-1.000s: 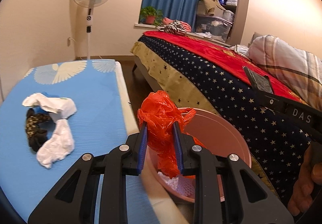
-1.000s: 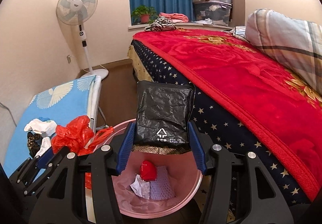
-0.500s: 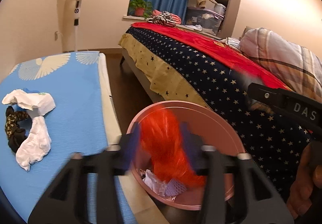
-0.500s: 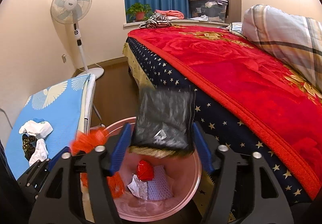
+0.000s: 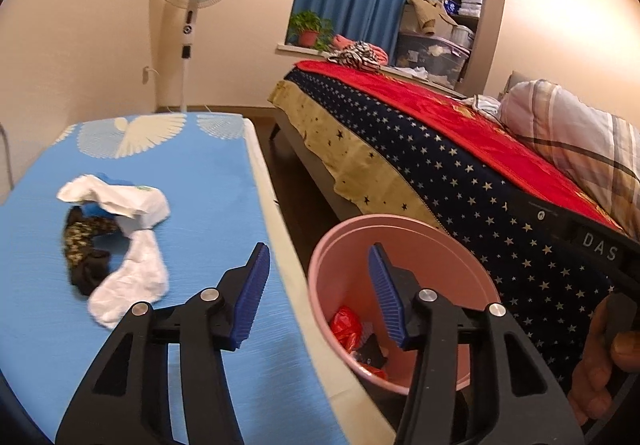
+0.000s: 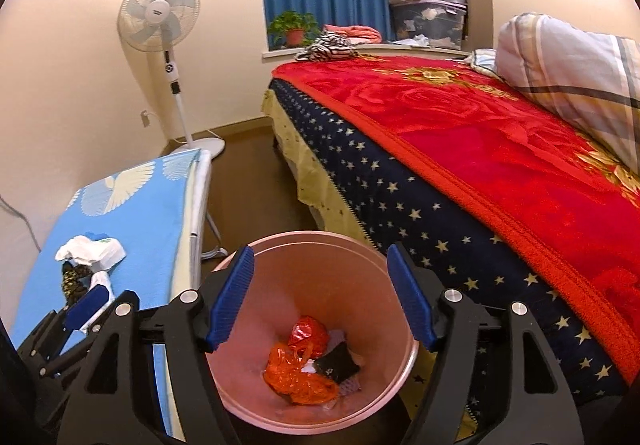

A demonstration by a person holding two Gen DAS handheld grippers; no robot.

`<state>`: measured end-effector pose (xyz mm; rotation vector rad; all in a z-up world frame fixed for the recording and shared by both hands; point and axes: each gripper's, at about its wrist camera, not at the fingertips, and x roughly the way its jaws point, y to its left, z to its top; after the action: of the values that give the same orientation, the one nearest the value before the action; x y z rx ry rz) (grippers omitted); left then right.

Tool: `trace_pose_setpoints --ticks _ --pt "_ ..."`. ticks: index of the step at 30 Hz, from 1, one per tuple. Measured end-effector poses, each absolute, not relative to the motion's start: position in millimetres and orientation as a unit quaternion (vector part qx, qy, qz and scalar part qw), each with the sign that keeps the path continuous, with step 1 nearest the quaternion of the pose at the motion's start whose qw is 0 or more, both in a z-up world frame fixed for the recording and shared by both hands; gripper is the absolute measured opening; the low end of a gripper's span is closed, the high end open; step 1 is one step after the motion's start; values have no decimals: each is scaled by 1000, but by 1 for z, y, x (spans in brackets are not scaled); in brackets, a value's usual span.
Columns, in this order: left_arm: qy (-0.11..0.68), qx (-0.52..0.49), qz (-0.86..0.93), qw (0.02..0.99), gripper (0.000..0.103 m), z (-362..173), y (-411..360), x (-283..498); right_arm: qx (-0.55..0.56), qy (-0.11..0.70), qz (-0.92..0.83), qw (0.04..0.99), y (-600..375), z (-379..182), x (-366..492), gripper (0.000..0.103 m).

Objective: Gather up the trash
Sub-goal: 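Move both open grippers back to the black floral cloth and white tissue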

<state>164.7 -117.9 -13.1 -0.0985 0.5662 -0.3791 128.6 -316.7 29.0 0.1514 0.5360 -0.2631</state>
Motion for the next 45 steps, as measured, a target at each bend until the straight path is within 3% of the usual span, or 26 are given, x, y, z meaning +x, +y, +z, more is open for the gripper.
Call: trace_pose_setpoints --ticks 10,13,21,45 --pt "254 -63 -119 958 42 2 -59 144 64 254 -72 962 -278 26 126 62" --pt "253 -76 -93 960 33 3 -38 142 61 255 -49 964 -263 22 128 58" --pt "246 -93 -55 963 30 0 -13 147 55 259 12 964 -230 14 141 41" --pt "268 -120 47 955 26 -35 53 181 80 332 123 932 -135 -47 223 40"
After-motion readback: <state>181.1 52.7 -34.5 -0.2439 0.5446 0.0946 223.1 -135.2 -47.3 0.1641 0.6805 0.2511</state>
